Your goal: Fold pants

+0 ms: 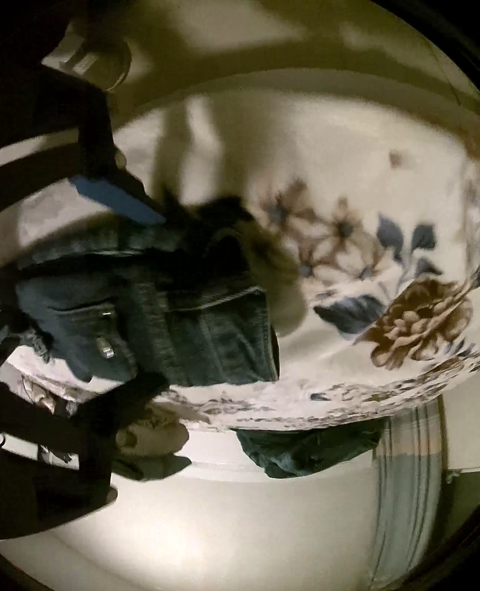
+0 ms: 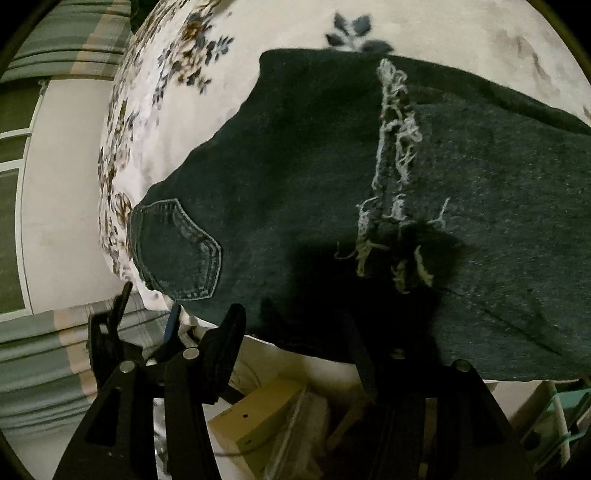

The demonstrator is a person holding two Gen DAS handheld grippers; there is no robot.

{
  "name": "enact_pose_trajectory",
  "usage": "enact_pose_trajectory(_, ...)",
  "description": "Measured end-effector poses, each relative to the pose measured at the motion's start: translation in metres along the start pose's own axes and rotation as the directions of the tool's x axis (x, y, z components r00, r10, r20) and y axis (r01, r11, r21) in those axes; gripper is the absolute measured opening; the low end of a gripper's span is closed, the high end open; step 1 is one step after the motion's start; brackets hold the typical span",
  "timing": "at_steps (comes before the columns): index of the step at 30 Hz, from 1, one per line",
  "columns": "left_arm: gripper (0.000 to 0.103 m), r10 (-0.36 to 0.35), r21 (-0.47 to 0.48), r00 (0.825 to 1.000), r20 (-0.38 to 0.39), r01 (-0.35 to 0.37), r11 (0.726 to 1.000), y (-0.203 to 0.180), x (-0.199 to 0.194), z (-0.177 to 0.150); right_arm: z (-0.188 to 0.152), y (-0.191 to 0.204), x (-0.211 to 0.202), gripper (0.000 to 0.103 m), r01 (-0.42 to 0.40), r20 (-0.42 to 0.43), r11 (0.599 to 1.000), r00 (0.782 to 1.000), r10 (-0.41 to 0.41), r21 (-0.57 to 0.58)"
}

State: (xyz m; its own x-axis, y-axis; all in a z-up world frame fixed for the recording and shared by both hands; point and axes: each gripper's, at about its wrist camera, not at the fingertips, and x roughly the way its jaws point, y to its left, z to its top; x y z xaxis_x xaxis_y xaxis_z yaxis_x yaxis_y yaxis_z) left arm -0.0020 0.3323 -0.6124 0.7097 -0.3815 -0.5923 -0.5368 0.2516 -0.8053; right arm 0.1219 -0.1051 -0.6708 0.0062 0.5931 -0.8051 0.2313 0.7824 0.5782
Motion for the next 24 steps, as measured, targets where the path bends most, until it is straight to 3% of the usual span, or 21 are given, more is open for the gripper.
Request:
enact_pose_trajectory(1, 0.096, 0.015, 0.016, 1.000, -0.012, -0.014, 1.000, -0.002, 0.008, 0.002, 0.000, 0.001, 0.001, 0.058, 0.000, -0.001, 1.000, 1.000, 0.000, -0.002)
enact_pose_trajectory(3, 0.097, 0.056, 0.043, 0.998, -0.023, -0.055, 0.998, -0.006, 0.019, 0.004, -0.002, 0.002, 0.003, 0.058, -0.001, -0.005, 1.000, 1.000, 0.001, -0.004)
enact_pose_trajectory(9, 0.097, 0.085, 0.042, 0.996, -0.019, -0.084, 0.996, -0.011, 0.024, 0.005, -0.003, 0.002, 0.004, 0.058, -0.002, -0.005, 1.000, 1.000, 0.002, 0.005)
enact_pose_trajectory(11, 0.103, 0.077, 0.031, 0.997, -0.002, -0.076, 0.997, -0.013, 0.027, 0.005, -0.004, 0.003, 0.004, 0.058, -0.005, -0.005, 1.000, 1.000, 0.005, 0.006)
enact_pose_trajectory(14, 0.103, 0.125, 0.040, 0.992, 0.026, -0.126, 0.991, -0.025, 0.038, 0.007, -0.003, 0.006, 0.004, 0.058, -0.006, -0.004, 1.000, 1.000, 0.006, 0.000)
enact_pose_trajectory(15, 0.103, 0.112, 0.054, 0.993, 0.041, -0.114, 0.992, -0.031, 0.040, 0.007, -0.003, 0.006, 0.004, 0.058, -0.005, -0.004, 1.000, 1.000, 0.005, -0.003)
enact_pose_trajectory(16, 0.100, 0.104, 0.063, 0.993, 0.052, -0.107, 0.992, -0.034, 0.041, 0.007, -0.002, 0.007, 0.003, 0.058, -0.004, -0.003, 1.000, 1.000, 0.004, -0.005)
enact_pose_trajectory(17, 0.082, 0.090, 0.082, 0.993, 0.074, -0.096, 0.992, -0.039, 0.038, 0.007, -0.003, 0.008, 0.003, 0.058, -0.005, -0.001, 1.000, 1.000, 0.005, -0.008)
enact_pose_trajectory(19, 0.029, 0.062, 0.139, 0.995, 0.081, -0.073, 0.988, -0.048, 0.035, 0.006, -0.003, 0.009, 0.001, 0.058, -0.004, 0.003, 1.000, 1.000, 0.004, -0.014)
enact_pose_trajectory(24, 0.028, 0.067, 0.244, 0.990, 0.121, -0.095, 0.965, -0.073, 0.028, -0.004, -0.007, 0.006, 0.000, 0.058, -0.001, 0.008, 1.000, 1.000, 0.001, -0.019)
